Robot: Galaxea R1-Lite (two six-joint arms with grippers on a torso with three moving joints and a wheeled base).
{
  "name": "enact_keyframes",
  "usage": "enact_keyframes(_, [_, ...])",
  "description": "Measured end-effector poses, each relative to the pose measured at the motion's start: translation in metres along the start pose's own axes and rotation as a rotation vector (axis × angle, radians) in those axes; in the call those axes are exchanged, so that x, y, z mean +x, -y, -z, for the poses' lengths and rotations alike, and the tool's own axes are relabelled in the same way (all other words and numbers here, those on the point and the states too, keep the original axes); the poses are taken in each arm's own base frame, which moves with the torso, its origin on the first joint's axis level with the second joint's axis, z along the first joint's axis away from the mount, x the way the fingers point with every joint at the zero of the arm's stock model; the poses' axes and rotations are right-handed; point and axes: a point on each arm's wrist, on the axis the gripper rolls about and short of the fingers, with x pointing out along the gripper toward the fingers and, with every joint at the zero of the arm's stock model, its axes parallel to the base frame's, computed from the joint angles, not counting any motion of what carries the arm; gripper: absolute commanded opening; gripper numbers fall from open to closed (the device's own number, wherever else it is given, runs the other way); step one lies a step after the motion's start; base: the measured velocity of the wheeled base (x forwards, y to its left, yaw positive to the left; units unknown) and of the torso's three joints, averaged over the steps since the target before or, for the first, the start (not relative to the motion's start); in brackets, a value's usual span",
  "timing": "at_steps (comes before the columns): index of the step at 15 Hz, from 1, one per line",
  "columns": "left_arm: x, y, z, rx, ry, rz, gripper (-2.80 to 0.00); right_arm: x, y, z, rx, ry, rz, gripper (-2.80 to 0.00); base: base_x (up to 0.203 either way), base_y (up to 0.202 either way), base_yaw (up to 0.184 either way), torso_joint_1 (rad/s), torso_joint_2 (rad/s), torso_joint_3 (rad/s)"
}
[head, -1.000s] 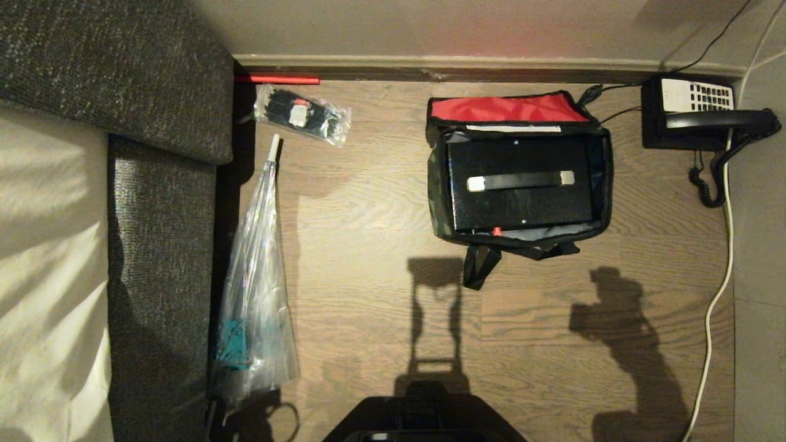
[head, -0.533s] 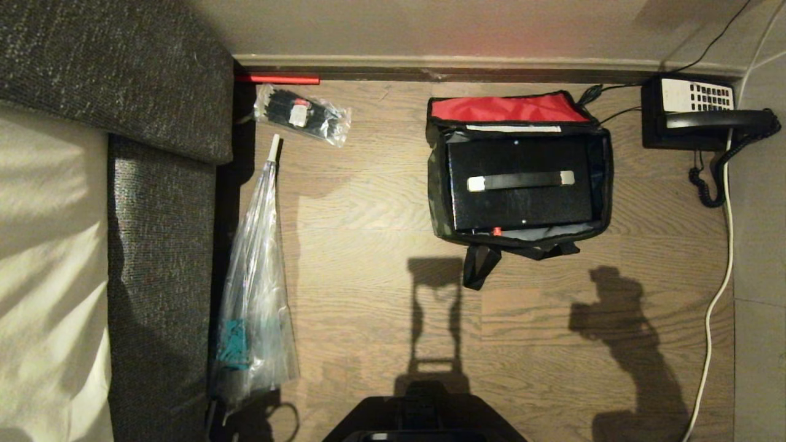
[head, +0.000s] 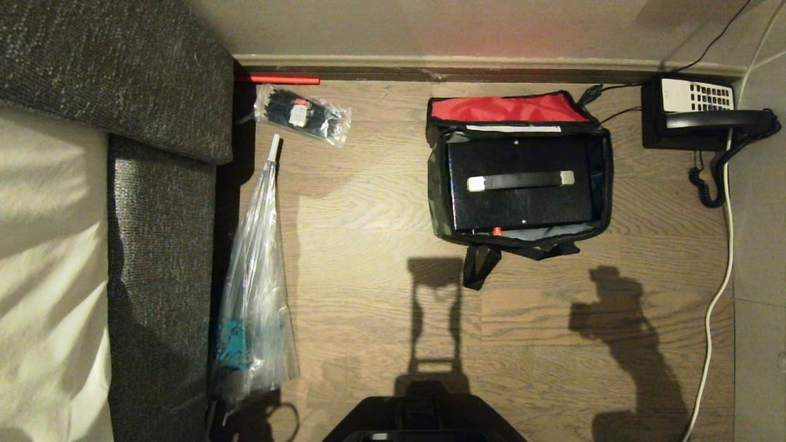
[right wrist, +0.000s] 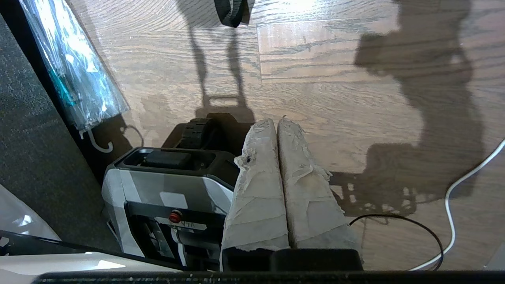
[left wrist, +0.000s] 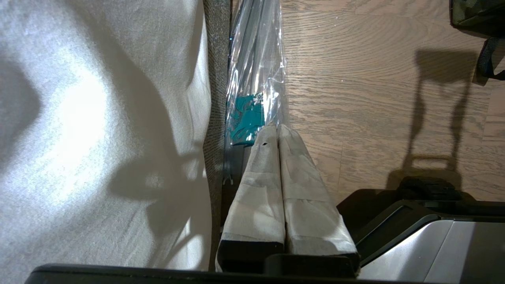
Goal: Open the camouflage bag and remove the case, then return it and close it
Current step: Grip the handle
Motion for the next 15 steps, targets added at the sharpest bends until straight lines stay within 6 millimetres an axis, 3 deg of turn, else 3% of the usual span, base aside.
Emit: enact_keyframes(15, [0.0,0.0,-0.0001,-0.001,0.001,-0.001,-2.8,-0.0005,-0.0004,-0.0015,-0.002,0.006,0.0,-2.8,0.0,0.0,0.0,0.001,0.0,0.017])
